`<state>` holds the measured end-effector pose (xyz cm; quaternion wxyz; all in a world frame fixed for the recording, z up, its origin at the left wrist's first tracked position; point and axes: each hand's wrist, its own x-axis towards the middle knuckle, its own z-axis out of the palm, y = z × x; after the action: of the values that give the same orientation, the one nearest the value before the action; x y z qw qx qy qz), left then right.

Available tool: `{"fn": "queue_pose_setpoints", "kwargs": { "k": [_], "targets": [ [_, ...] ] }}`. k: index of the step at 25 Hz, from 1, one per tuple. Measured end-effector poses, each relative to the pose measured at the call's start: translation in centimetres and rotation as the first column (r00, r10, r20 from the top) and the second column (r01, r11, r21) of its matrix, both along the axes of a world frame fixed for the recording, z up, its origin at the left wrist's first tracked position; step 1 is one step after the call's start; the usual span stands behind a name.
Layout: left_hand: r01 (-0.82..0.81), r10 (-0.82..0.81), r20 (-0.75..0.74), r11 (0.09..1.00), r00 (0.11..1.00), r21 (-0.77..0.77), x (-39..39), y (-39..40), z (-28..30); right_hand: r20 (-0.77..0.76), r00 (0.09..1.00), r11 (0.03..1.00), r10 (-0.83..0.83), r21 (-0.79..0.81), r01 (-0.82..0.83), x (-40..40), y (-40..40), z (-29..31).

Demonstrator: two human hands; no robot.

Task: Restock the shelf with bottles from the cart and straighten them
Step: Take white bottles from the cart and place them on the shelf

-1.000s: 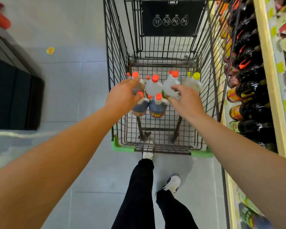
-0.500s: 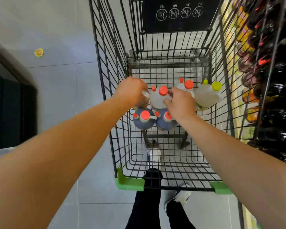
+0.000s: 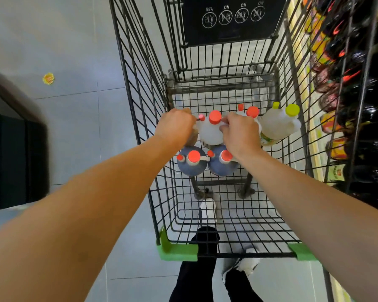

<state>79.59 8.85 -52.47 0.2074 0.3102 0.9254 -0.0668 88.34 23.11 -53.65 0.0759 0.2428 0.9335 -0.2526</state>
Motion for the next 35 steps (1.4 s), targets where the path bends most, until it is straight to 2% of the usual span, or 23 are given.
{"fn": "queue_pose_setpoints", "kwargs": {
  "k": [6,10,12,16,22,26,31,35],
  "targets": [
    [-0.05,0.055,-0.032,0.99,0.998,0.135,-0.4,-1.0,8.6,-0.229,0.971,0.991,-0.076,0.093,0.099,1.7,-0.3,8.9],
    [-0.011,0.038,-0.097,0.966,0.995,0.258,0.9,-1.1,17.2,-0.421,0.897,0.981,-0.136,0.072,0.183,4.4,0.6,17.7],
    [0.039,0.0,-0.135,0.956,0.991,0.292,2.0,-0.8,20.8,-0.448,0.88,0.974,-0.16,0.074,0.214,6.5,1.5,22.0],
    [0.206,-0.145,-0.255,0.95,0.956,0.233,5.0,0.3,25.6,-0.463,0.868,0.955,-0.178,0.131,0.266,12.0,3.1,28.0],
    [0.401,-0.326,-0.293,0.881,0.899,0.252,13.9,3.3,32.4,-0.501,0.81,0.875,-0.304,0.19,0.446,24.2,4.6,33.7],
    [0.536,-0.464,-0.283,0.794,0.839,0.286,22.4,5.6,36.0,-0.511,0.744,0.787,-0.429,0.193,0.586,34.8,4.7,36.0],
    [0.693,-0.642,-0.262,0.674,0.72,0.253,31.4,9.4,37.8,-0.5,0.65,0.65,-0.572,0.207,0.731,46.4,4.5,38.0],
    [0.8,-0.748,-0.289,0.531,0.597,0.279,38.5,13.0,38.6,-0.512,0.535,0.508,-0.672,0.207,0.836,55.2,4.4,39.0]
  ]
}}
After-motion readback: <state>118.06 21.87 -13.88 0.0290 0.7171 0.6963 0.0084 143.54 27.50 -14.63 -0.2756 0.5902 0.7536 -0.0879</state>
